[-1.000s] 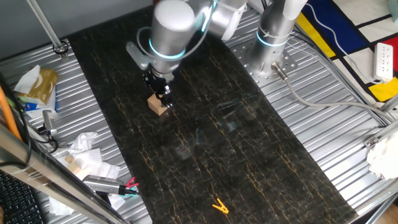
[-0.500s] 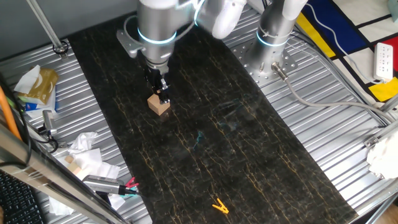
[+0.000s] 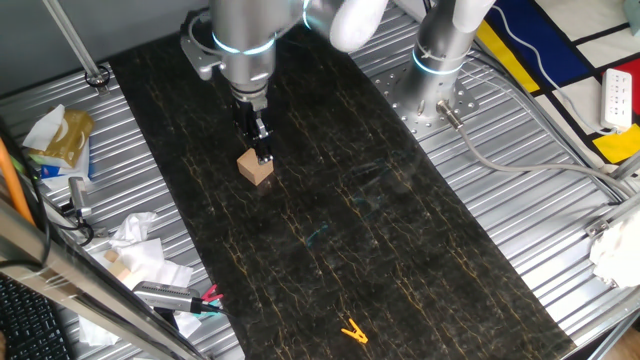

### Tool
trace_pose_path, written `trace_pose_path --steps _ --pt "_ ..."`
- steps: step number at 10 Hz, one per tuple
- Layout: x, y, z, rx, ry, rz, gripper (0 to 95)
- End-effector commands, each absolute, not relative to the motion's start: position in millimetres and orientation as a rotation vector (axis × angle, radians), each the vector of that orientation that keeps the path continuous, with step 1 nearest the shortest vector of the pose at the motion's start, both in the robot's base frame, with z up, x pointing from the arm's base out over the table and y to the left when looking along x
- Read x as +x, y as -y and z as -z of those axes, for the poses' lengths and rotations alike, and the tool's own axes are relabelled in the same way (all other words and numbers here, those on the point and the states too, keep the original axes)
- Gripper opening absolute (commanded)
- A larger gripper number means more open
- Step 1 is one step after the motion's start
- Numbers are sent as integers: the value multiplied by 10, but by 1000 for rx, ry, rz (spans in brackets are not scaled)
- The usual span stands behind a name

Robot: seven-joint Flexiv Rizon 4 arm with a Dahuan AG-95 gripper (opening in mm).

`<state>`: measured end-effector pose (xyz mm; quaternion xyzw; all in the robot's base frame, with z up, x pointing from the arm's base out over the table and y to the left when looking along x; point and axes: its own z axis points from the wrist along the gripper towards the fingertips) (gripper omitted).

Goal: Approach and touch the side of the small block

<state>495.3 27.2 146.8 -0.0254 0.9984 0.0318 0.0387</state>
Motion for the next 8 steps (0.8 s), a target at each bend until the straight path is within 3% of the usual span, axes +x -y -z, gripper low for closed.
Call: trace_pose_path --steps 1,8 --pt "4940 -282 -1523 -74 -3078 -95 570" --pt "4836 -282 -1666 -50 -3149 -8 570"
